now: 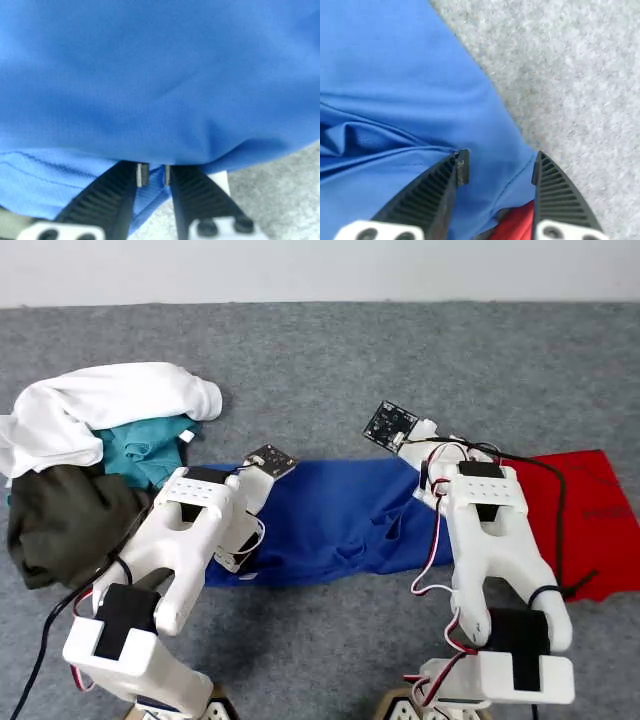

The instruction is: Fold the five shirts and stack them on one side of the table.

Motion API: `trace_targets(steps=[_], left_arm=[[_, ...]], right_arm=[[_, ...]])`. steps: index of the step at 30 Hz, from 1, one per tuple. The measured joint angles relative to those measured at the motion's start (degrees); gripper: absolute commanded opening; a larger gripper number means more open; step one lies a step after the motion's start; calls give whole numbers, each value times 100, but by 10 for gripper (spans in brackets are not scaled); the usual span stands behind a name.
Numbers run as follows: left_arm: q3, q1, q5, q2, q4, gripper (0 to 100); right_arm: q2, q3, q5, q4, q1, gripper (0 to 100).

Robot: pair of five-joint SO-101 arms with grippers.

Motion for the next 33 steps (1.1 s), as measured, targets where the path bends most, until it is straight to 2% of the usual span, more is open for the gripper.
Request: trace_targets(steps=[9,12,14,16,21,27,33], left_arm=[[0,0,0,0,0,73],[0,0,0,0,0,73],[0,0,0,0,0,73],[0,0,0,0,0,73],[0,0,0,0,0,73],[0,0,0,0,0,73],[0,0,0,0,0,73]], right_arm=[[-1301,-440,-18,2541,440,213],[-1389,-510,-18,3376,290,213],[-1389,-413,-18,3525,26,213],[-1398,-97,-53,3323,-255,213],[-1389,791,-343,1943,-862,214],[-1301,1081,-818,589,-976,214],[-492,1108,-1002,-281,-1020,213]])
